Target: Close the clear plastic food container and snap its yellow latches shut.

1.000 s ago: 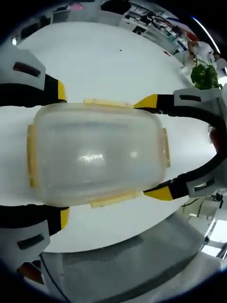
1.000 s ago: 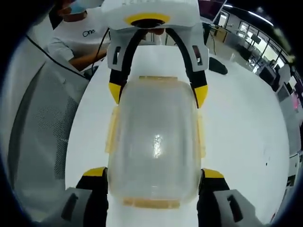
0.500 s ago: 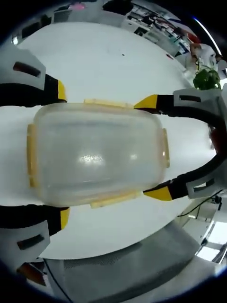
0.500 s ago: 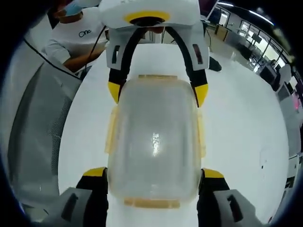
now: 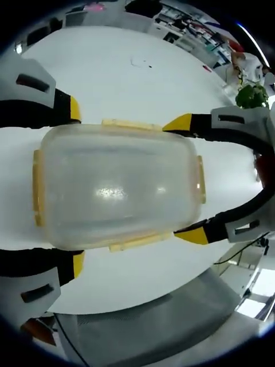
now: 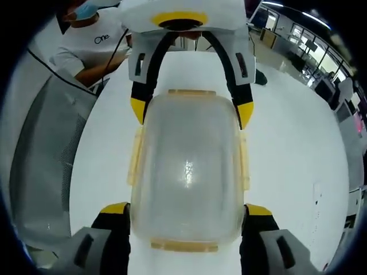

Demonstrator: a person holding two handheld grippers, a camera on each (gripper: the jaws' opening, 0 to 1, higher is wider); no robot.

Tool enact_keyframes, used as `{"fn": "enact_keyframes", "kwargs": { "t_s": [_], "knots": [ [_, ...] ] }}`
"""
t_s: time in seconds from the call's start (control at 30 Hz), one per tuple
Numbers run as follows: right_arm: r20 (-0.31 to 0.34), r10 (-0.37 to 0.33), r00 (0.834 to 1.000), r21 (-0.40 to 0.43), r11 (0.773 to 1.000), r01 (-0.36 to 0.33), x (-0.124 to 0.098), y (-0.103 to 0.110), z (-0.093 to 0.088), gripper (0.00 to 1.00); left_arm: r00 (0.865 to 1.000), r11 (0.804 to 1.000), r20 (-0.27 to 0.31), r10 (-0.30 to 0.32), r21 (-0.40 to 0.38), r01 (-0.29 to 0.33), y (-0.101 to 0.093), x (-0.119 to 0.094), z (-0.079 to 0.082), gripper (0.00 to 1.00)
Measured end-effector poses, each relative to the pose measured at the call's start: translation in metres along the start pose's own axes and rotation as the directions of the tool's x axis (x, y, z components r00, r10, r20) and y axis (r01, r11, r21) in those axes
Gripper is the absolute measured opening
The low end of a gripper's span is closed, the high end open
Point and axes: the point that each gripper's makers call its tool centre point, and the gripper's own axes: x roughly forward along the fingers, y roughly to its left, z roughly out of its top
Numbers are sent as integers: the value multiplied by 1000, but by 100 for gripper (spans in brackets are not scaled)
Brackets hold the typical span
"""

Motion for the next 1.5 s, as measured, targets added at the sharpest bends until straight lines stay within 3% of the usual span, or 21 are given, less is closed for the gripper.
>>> {"fn": "enact_keyframes", "kwargs": {
  "t_s": [0.03,0.07,0.1,0.13,0.2,0.43,0.7,1.5],
  "knots": [
    [-47,-38,998,-21,999,37,2,-4,-8,99,1000,1000,17,4,-26,-3,0,-1,5,91],
    [-108,-55,993,-26,998,53,-2,-7,-19,99,1000,999,26,10,-44,-9,0,-1,7,99],
    [-112,-74,991,-8,997,74,0,-7,-22,99,999,998,30,14,-63,-12,1,-2,8,99],
    [-79,-57,995,-24,998,56,6,-6,-18,99,999,998,46,-9,-61,12,-2,-2,11,99],
    [-44,-20,999,34,999,22,3,2,-13,99,1000,999,9,5,-34,-4,-4,-2,6,99],
    [-20,-47,999,27,999,47,-7,-1,-3,99,1000,999,1,22,-23,-22,-6,-4,6,99],
    [-40,-70,997,59,996,72,-16,1,-6,99,999,998,3,38,-43,-38,-11,-14,3,99],
    [12,-131,991,37,991,130,-51,35,22,99,997,996,11,78,-46,-78,-50,-48,3,98]
  ]
}}
